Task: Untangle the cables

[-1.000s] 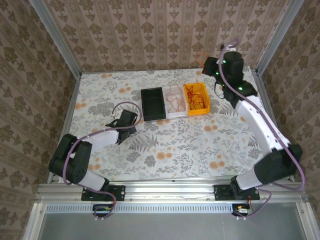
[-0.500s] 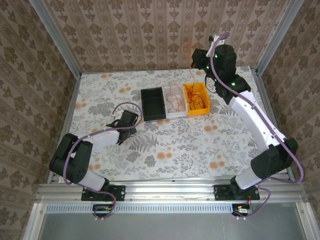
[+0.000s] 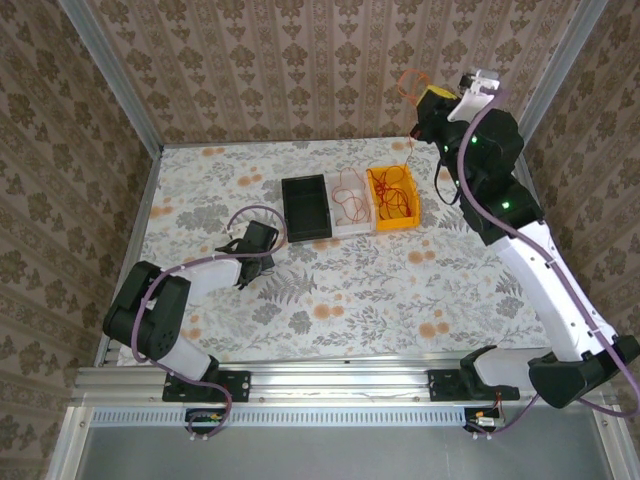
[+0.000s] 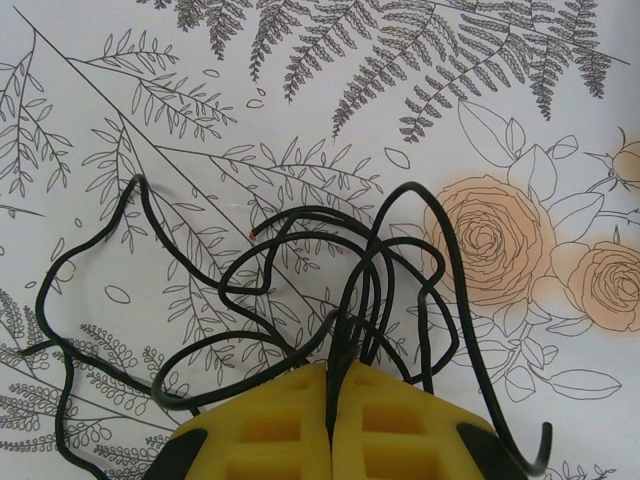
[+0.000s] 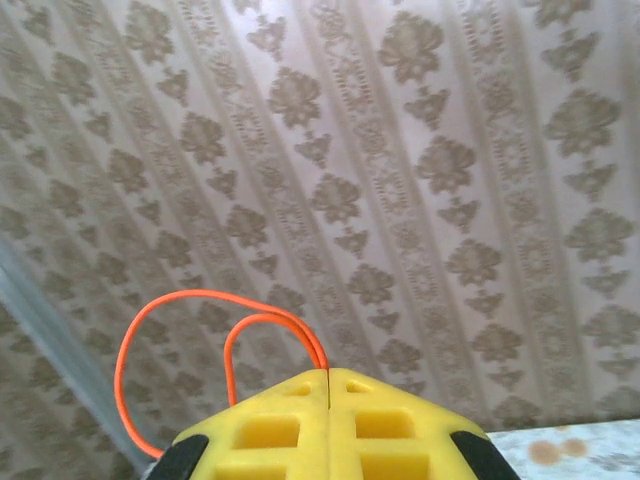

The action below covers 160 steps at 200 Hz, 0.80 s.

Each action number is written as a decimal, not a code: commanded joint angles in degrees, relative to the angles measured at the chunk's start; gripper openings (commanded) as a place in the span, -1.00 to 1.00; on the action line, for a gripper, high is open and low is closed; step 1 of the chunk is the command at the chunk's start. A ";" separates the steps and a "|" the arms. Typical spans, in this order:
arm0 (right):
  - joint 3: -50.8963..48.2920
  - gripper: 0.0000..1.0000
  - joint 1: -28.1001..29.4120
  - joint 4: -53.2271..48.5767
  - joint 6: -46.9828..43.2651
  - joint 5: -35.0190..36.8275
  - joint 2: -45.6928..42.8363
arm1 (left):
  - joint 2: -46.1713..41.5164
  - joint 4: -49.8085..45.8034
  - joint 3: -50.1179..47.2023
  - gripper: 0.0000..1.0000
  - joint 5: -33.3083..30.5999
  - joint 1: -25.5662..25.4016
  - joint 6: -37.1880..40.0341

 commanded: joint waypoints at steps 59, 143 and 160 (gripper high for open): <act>-13.96 -1.00 -4.92 -7.18 -3.30 26.13 -7.63 | 0.98 0.81 1.36 -1.00 0.84 -0.39 1.27; -19.76 -1.00 -8.81 -16.31 1.84 27.15 -7.33 | 1.97 1.53 1.94 -1.00 2.01 -0.39 2.05; -20.33 -1.00 -8.78 -14.94 1.60 26.05 -8.25 | 1.93 1.51 1.85 -1.00 1.96 -0.41 2.06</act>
